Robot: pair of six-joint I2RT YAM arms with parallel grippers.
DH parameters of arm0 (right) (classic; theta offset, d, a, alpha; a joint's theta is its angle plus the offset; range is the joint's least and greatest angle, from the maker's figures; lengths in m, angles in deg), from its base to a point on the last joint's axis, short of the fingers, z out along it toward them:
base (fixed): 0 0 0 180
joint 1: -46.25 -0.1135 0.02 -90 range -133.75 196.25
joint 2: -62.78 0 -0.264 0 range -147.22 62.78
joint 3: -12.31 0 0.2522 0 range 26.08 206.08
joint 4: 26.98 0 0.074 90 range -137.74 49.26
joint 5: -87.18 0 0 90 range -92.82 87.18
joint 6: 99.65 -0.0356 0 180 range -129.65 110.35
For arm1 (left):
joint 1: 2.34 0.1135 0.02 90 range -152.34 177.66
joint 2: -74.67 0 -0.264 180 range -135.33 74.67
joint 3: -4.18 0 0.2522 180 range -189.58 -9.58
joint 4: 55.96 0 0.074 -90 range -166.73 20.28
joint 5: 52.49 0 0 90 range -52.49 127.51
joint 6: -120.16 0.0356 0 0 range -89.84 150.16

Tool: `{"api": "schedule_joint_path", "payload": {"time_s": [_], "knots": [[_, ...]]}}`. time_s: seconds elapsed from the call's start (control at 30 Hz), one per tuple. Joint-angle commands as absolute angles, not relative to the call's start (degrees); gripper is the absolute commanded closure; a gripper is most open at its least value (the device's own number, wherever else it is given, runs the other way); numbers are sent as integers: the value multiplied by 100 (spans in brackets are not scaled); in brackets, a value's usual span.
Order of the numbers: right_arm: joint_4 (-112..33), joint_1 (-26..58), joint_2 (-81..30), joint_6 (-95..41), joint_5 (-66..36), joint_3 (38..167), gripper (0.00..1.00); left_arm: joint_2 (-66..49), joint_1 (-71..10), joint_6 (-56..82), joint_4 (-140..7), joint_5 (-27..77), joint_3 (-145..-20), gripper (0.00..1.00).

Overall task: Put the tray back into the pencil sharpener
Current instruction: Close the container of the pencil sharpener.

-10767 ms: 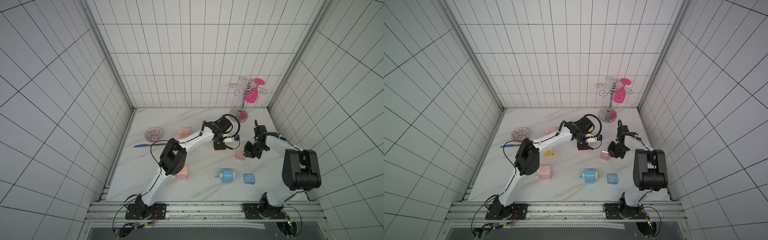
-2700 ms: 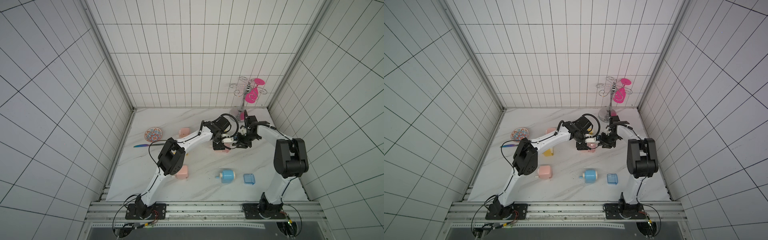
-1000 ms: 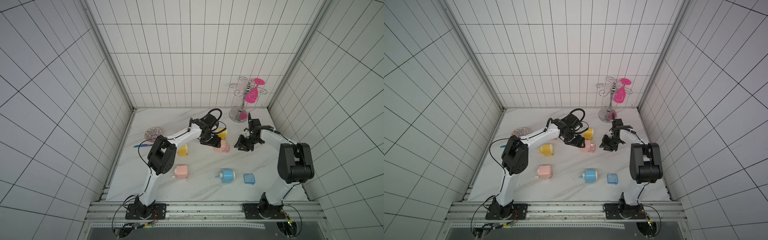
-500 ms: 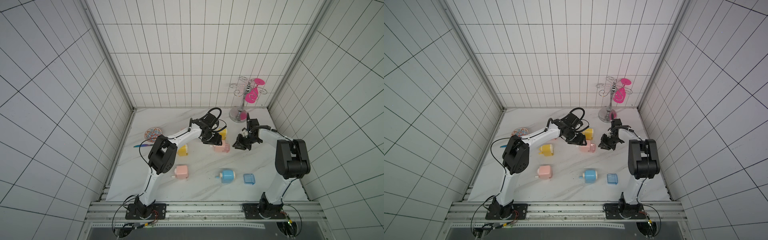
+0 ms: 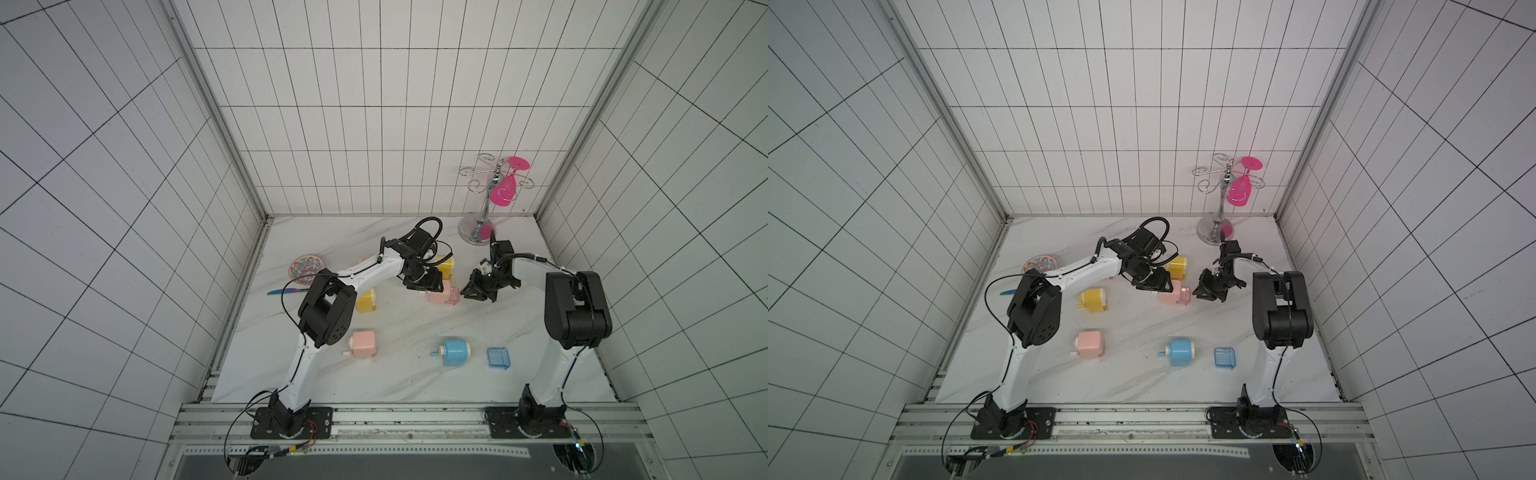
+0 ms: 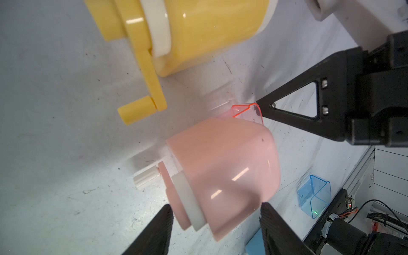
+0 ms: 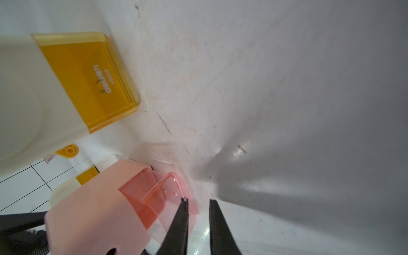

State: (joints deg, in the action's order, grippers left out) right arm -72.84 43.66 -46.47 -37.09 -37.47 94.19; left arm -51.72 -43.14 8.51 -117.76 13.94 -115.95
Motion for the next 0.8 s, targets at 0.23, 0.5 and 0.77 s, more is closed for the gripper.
{"api": "schedule_joint_path", "payload": {"time_s": [0.23,0.5,0.77], "knots": [[-7178,4382,-4769,-3830,-3971,9562,81,-5278,-4286,837,-11651,1290,-11592,35],[-7086,4292,-4789,-3927,-4031,9541,82,-5278,-4285,850,-11683,1277,-11579,35],[-6989,4274,-4760,-4019,-4065,9445,87,-5279,-4285,881,-11709,1273,-11571,35]]}}
